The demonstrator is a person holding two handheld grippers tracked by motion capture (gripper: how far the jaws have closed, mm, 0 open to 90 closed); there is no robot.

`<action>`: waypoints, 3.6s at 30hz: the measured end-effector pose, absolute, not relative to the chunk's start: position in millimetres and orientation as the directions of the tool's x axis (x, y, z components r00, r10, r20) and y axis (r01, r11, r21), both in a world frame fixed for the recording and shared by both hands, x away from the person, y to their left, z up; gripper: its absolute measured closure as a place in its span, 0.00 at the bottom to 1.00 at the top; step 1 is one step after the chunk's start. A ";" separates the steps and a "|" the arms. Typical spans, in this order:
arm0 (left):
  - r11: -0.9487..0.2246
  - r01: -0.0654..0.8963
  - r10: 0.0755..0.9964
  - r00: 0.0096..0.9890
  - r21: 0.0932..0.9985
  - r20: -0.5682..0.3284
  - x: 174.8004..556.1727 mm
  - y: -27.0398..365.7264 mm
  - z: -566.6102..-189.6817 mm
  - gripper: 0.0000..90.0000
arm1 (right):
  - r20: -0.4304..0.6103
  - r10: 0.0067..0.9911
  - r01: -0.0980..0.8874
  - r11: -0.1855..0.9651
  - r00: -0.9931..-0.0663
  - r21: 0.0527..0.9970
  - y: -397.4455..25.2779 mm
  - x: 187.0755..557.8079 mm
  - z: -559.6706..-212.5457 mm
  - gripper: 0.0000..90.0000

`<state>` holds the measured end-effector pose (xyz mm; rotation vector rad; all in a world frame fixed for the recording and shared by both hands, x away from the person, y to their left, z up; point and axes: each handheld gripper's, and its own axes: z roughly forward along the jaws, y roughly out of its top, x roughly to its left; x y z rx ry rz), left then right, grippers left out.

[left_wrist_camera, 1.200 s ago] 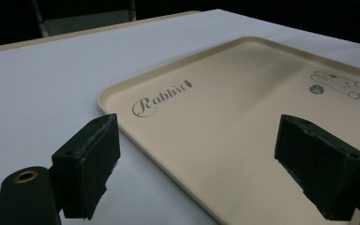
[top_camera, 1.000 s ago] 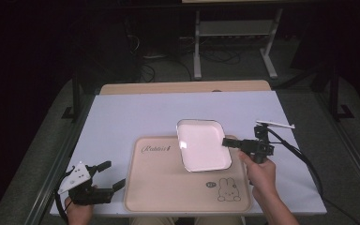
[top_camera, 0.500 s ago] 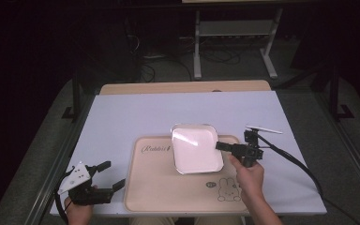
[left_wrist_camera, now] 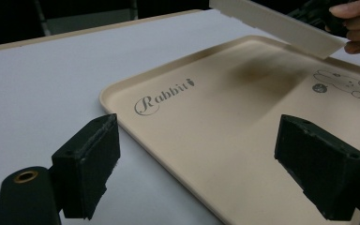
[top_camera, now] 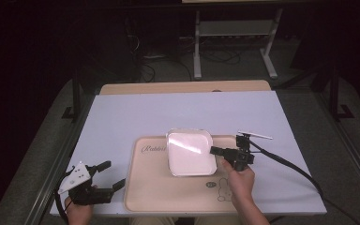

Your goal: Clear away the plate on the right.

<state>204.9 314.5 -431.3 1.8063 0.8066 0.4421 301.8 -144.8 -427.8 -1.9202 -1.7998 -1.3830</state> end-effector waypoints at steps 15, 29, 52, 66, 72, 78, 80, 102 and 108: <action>-0.210 0.314 0.706 0.704 0.926 -0.078 205.2 315.2 -431.4 0.16 | 0.660 0.742 0.855 -0.266 -0.113 0.445 -140.8 292.7 -448.8 0.98; -0.213 0.315 0.704 0.706 0.925 -0.078 205.2 314.5 -431.5 0.16 | 0.607 0.790 0.846 -0.263 -0.087 0.464 -136.4 284.4 -456.7 0.94; -0.212 0.311 0.702 0.708 0.926 -0.077 204.4 313.2 -430.8 0.16 | 0.572 0.808 0.868 -0.177 -0.140 0.463 -136.5 249.4 -455.4 0.90; -0.209 0.310 0.702 0.708 0.928 -0.079 204.2 312.8 -430.3 0.15 | 0.599 0.788 0.892 -0.159 -0.143 0.423 -133.9 234.1 -454.6 0.89; -0.212 0.308 0.698 0.712 0.927 -0.076 204.4 312.0 -430.4 0.16 | 0.603 0.784 0.896 -0.153 -0.146 0.416 -133.9 232.7 -454.5 0.88; -0.211 0.310 0.700 0.710 0.927 -0.078 204.6 312.1 -430.7 0.15 | 0.585 0.793 0.874 -0.155 -0.168 0.460 -137.7 230.4 -449.6 0.78; -0.215 0.309 0.699 0.712 0.926 -0.075 204.8 311.8 -430.8 0.16 | 0.575 0.798 0.864 -0.151 -0.181 0.481 -140.4 230.0 -446.6 0.73; -0.229 0.316 0.697 0.714 0.921 -0.072 206.6 310.1 -432.3 0.16 | 0.473 0.817 0.727 -0.100 -0.330 0.679 -173.0 240.4 -430.2 0.43; -0.239 0.316 0.695 0.716 0.918 -0.066 207.1 309.2 -432.9 0.16 | 0.435 0.816 0.674 -0.076 -0.382 0.735 -179.7 245.5 -424.1 0.39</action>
